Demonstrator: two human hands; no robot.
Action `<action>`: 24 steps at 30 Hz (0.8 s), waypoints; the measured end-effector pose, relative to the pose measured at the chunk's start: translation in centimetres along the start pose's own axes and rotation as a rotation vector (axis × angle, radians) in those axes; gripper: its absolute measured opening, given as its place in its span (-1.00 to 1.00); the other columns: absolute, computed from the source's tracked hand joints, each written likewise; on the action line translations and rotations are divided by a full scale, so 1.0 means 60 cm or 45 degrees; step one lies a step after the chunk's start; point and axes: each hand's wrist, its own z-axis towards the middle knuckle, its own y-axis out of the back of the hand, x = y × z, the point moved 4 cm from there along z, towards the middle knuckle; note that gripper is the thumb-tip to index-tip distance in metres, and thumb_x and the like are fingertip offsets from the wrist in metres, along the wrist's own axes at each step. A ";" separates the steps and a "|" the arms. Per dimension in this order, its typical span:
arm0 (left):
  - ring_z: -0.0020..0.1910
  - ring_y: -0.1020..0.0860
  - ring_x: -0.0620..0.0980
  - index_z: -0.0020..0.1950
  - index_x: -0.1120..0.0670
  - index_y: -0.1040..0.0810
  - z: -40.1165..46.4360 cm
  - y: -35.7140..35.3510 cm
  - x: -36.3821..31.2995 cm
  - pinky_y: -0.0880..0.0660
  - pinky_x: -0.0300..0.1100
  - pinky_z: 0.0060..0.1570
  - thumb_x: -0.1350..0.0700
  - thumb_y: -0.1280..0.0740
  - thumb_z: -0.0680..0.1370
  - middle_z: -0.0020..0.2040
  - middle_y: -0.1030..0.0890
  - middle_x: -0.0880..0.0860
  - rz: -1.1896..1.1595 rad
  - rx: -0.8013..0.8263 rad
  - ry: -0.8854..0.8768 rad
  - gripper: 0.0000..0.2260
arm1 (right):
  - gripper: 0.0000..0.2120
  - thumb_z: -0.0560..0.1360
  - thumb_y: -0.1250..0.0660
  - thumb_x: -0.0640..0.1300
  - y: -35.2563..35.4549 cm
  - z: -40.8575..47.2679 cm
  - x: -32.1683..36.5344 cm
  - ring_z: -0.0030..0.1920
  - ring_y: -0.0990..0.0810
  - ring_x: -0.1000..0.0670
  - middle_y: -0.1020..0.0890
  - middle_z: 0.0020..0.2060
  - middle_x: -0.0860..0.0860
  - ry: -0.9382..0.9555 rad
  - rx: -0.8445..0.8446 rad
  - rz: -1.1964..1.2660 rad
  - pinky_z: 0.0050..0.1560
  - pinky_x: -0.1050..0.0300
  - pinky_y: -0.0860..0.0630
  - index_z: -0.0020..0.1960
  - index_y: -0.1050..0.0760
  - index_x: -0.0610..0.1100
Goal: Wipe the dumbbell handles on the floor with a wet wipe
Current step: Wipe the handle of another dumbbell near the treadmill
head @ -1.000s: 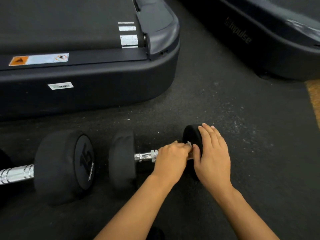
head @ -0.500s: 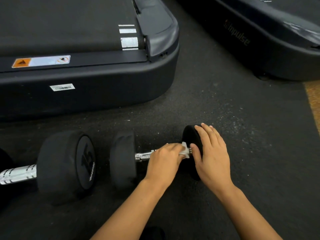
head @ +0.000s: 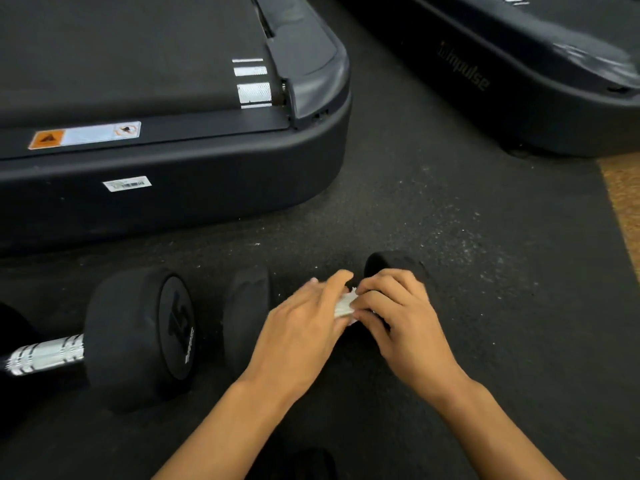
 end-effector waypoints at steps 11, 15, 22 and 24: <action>0.49 0.08 -0.16 0.48 -0.02 -0.14 -0.072 0.036 0.099 0.00 -0.08 0.46 -0.20 -0.37 0.37 0.50 -0.04 -0.13 0.196 0.275 0.230 -0.23 | -0.50 0.38 -0.29 -0.43 -0.103 -0.007 0.014 0.14 -0.53 -0.08 -0.54 0.17 -0.08 -0.213 0.289 -0.105 0.02 0.08 -0.51 0.29 -0.40 -0.16; 0.49 0.05 -0.17 0.48 0.01 -0.11 -0.075 0.029 0.105 0.20 -0.24 0.42 -0.21 -0.29 0.38 0.50 -0.08 -0.11 0.102 0.272 0.206 -0.25 | -0.52 0.42 -0.33 -0.40 -0.124 -0.002 0.000 0.26 -0.47 -0.12 -0.54 0.23 -0.11 -0.138 0.311 -0.188 0.34 0.03 -0.23 0.32 -0.44 -0.16; 0.48 0.09 -0.23 0.47 -0.04 -0.08 -0.073 0.027 0.106 0.20 -0.23 0.43 -0.13 -0.40 0.38 0.50 -0.08 -0.14 -0.005 0.238 0.220 -0.23 | -0.61 0.35 -0.30 -0.23 -0.156 0.021 0.058 0.14 -0.57 -0.12 -0.62 0.10 -0.13 0.097 0.315 -0.124 0.26 0.05 -0.31 0.17 -0.55 -0.21; 0.46 0.13 -0.27 0.46 -0.08 -0.05 -0.074 0.029 0.106 0.22 -0.28 0.42 -0.12 -0.42 0.38 0.49 -0.03 -0.18 -0.028 0.245 0.224 -0.22 | -0.60 0.34 -0.34 -0.26 -0.151 0.005 0.050 0.18 -0.55 -0.10 -0.60 0.14 -0.11 0.164 0.254 -0.138 0.26 -0.02 -0.28 0.18 -0.56 -0.19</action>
